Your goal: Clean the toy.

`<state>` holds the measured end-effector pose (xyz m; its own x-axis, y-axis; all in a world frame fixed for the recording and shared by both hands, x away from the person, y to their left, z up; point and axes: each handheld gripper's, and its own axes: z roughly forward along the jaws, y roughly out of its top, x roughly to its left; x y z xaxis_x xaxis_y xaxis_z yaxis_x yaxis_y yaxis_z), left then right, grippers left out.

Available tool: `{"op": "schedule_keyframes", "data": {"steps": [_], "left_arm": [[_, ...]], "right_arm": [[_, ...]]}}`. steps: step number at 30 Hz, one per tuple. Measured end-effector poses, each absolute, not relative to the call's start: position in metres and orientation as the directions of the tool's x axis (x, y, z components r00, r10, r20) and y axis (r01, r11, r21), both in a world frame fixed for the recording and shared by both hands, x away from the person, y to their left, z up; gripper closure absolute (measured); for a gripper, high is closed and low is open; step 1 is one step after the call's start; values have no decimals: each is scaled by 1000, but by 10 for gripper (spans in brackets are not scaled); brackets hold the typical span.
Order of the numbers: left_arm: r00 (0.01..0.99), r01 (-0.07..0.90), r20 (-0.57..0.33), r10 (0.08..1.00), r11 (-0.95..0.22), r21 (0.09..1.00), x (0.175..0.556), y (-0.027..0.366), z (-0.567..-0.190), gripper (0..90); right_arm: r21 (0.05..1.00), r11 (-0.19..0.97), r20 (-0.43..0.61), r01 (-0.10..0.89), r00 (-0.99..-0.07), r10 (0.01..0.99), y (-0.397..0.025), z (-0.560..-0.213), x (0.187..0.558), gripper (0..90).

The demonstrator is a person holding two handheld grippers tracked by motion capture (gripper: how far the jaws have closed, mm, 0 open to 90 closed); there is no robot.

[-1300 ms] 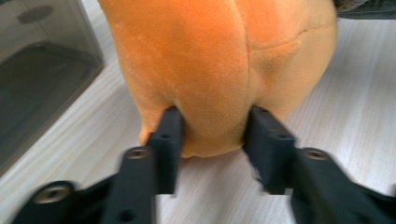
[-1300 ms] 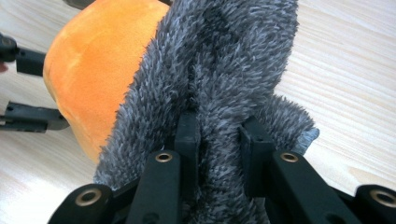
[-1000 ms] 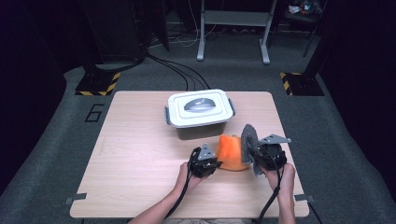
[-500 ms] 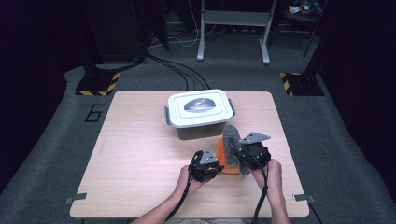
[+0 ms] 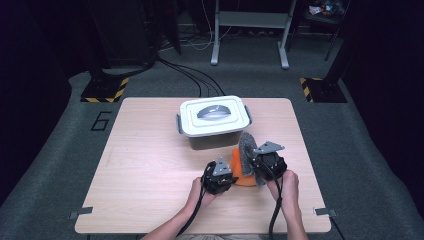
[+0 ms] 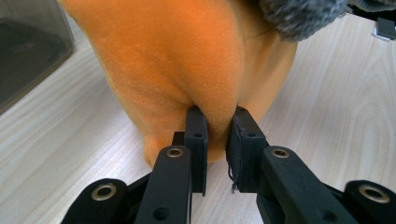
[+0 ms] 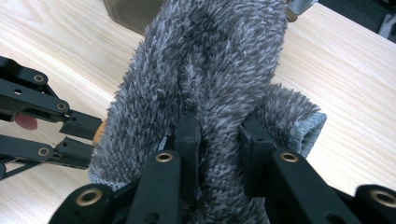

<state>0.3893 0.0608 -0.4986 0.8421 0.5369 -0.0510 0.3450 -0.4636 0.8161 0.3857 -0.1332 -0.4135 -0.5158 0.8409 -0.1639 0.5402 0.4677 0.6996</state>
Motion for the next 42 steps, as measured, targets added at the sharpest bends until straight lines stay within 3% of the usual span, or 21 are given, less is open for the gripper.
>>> {"op": "schedule_keyframes", "data": {"steps": [24, 42], "left_arm": [[843, 344, -55, 536, -456, 821, 389, 62, -500, 789], [841, 342, -52, 538, -456, 821, 389, 62, -501, 789]], "right_arm": [[685, 349, -114, 639, -380, 918, -180, -437, 394, 726], [564, 320, -91, 761, -328, 940, -199, -480, 412, 724]]}}
